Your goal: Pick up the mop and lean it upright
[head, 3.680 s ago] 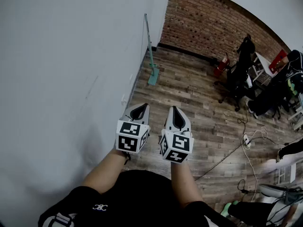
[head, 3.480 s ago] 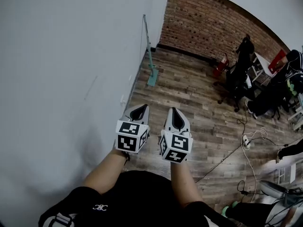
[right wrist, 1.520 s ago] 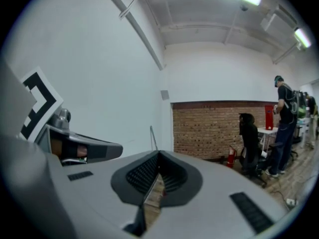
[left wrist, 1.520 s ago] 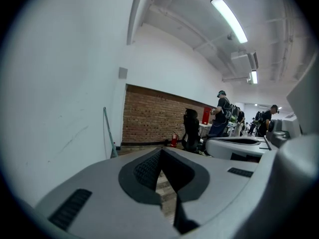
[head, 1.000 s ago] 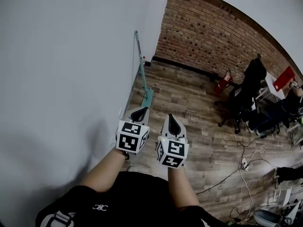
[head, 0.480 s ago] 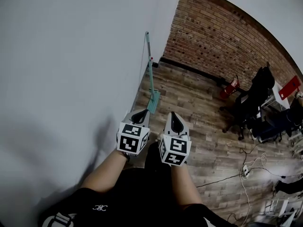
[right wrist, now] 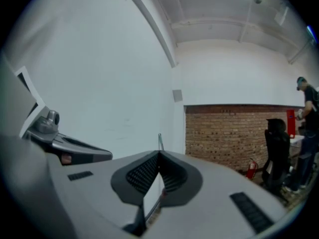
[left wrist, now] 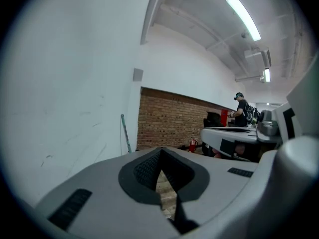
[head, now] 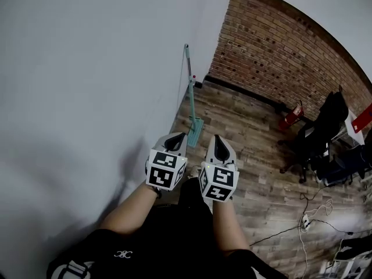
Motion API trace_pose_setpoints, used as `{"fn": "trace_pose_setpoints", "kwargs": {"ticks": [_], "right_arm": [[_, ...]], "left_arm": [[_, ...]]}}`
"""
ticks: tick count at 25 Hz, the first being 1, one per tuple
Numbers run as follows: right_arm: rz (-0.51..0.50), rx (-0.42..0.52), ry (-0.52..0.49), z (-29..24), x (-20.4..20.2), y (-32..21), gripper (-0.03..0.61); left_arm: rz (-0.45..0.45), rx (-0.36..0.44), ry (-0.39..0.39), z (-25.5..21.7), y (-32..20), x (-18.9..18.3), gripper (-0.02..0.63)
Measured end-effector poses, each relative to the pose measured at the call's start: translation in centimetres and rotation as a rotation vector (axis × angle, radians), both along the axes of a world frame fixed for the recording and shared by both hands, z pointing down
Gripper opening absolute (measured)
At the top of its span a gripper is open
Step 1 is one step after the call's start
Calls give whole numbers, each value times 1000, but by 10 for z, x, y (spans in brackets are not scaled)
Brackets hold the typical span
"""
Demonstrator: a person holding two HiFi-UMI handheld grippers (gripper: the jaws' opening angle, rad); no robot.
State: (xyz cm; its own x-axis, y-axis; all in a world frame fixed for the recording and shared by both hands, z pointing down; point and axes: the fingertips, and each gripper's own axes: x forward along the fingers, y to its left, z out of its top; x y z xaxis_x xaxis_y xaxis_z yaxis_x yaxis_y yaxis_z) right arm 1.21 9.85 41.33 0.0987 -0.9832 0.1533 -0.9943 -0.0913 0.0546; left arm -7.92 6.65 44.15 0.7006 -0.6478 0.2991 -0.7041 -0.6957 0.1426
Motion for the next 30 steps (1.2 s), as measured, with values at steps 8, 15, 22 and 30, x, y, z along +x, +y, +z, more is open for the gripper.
{"fn": "trace_pose_setpoints", "kwargs": {"ticks": [8,15,22,30], "right_arm": [[0,-20,-39,5,51,-92,13],[-46,-47,-43,10,104,-185,12],[-68,-98,-55,16,154,-286,12],[-116,-152,-72,38,183,-338,13]], "left_arm": [[-12,-26,-17,2,-86,44,-5],[-18,-44,10,5,-176,101,-5],[-58,-88,14,12,-275,143,-5],[-122,-159,0,35,-325,170,-5]]}}
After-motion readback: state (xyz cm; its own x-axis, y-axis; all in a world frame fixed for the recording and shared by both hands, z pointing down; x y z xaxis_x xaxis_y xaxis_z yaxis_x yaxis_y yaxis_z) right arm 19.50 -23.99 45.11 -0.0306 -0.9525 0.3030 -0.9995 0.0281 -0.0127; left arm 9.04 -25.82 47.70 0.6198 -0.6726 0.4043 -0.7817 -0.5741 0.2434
